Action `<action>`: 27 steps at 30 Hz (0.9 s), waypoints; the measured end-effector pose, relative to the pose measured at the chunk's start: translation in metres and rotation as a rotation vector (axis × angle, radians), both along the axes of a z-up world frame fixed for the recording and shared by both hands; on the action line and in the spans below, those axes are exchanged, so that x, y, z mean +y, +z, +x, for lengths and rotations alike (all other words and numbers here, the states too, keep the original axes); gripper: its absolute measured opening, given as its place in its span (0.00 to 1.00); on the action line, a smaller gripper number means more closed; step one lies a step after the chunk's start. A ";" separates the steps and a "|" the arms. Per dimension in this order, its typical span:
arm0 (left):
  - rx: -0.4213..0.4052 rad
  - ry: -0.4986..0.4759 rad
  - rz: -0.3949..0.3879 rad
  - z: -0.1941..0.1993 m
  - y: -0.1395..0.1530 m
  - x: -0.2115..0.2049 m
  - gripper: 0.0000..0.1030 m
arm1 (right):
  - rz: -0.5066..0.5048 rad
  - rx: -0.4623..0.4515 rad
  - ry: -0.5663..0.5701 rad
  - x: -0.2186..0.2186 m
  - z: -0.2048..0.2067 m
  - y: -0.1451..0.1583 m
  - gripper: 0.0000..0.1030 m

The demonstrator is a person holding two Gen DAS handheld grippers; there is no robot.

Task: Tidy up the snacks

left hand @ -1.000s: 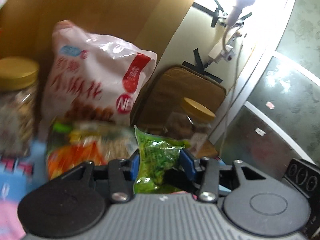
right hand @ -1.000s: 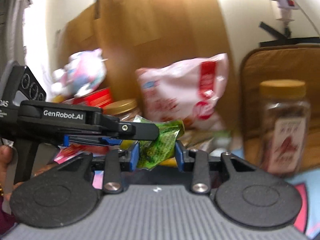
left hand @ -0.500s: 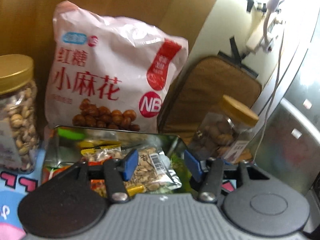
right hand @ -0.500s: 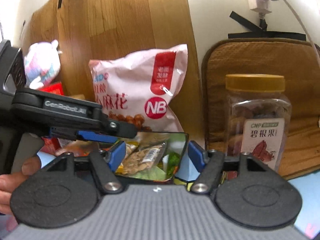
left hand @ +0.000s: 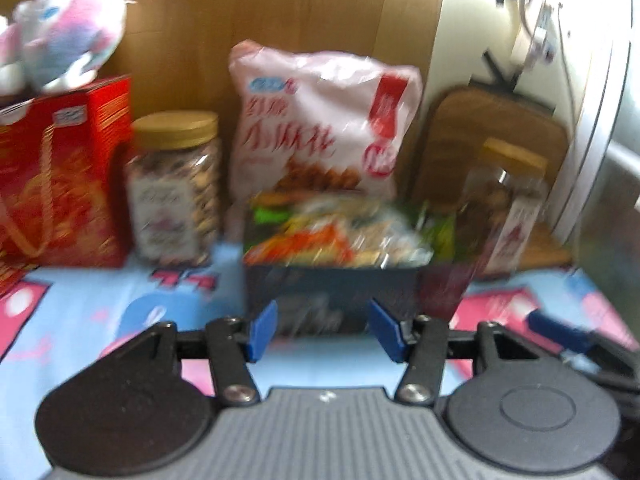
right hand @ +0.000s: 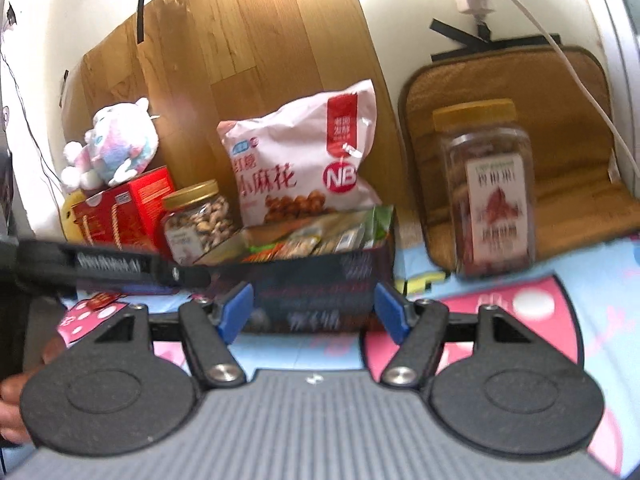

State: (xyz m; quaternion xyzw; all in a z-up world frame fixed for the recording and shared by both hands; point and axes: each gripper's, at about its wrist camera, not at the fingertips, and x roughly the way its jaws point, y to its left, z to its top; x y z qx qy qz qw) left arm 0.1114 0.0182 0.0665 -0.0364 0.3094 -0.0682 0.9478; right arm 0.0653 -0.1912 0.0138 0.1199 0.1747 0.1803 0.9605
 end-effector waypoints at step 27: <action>0.083 0.143 0.082 -0.073 -0.039 0.021 0.84 | 0.070 0.112 0.066 0.027 -0.060 -0.008 0.67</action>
